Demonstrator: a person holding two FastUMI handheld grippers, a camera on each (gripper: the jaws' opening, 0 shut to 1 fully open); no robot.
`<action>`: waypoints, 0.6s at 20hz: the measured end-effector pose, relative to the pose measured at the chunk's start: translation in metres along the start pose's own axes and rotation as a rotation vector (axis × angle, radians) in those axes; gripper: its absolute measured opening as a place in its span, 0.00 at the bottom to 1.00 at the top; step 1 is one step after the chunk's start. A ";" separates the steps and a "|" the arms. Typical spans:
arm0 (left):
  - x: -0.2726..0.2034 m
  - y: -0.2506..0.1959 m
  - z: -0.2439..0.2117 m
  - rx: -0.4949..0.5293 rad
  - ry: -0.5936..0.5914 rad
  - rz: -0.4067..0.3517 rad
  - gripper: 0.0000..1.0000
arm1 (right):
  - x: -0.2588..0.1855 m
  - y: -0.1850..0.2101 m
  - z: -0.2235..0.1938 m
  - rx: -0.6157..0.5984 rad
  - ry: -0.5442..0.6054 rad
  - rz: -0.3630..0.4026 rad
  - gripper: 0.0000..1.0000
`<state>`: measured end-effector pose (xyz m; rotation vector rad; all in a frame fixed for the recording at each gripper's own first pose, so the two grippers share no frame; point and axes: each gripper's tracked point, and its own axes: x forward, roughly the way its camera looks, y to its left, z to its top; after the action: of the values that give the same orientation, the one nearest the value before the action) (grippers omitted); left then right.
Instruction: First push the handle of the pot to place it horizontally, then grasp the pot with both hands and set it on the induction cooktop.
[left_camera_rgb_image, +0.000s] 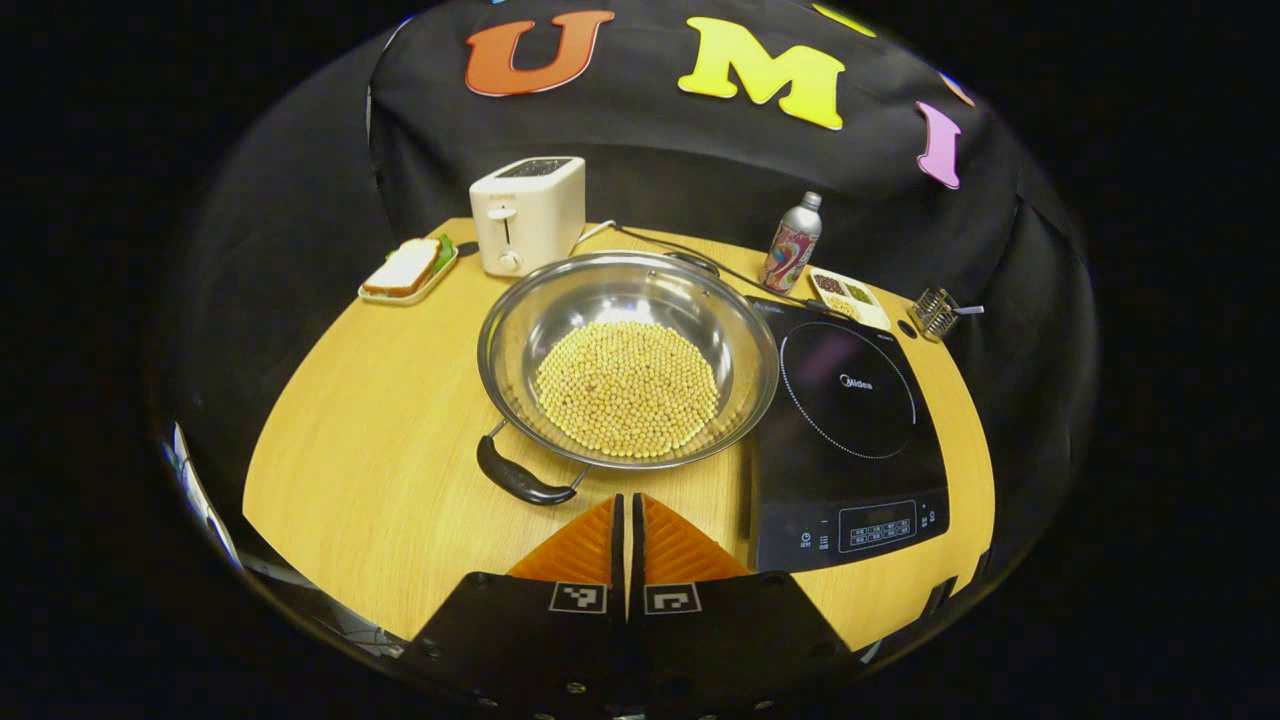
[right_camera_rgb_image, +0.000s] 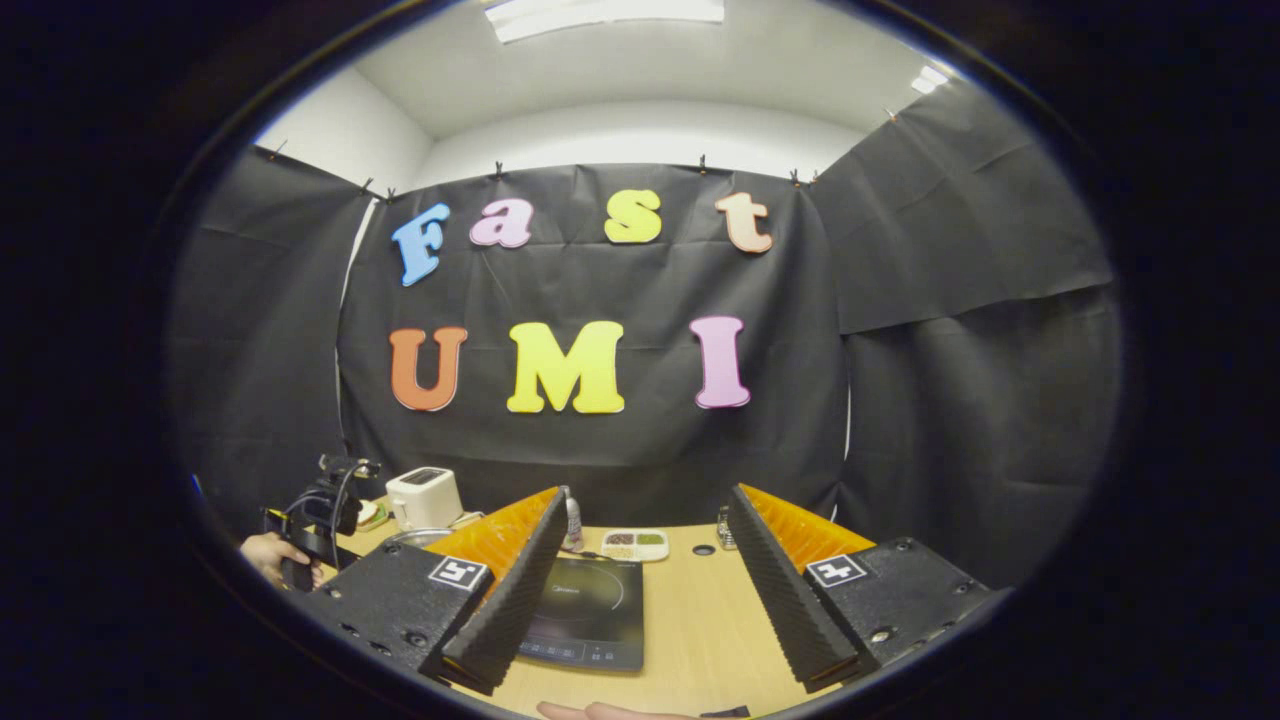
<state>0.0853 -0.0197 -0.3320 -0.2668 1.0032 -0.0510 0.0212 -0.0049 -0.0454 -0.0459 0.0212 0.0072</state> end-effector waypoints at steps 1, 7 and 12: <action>0.007 -0.002 -0.004 -0.009 0.024 -0.006 0.00 | 0.001 -0.002 0.000 0.003 0.000 -0.004 0.96; 0.030 0.016 -0.012 -0.054 0.101 0.042 0.00 | 0.006 -0.007 -0.006 0.015 0.008 -0.019 0.96; 0.037 0.030 -0.016 -0.126 0.120 0.066 0.00 | 0.008 -0.016 -0.009 0.028 0.007 -0.043 1.00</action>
<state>0.0901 0.0000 -0.3780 -0.3485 1.1362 0.0570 0.0294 -0.0208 -0.0540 -0.0185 0.0271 -0.0366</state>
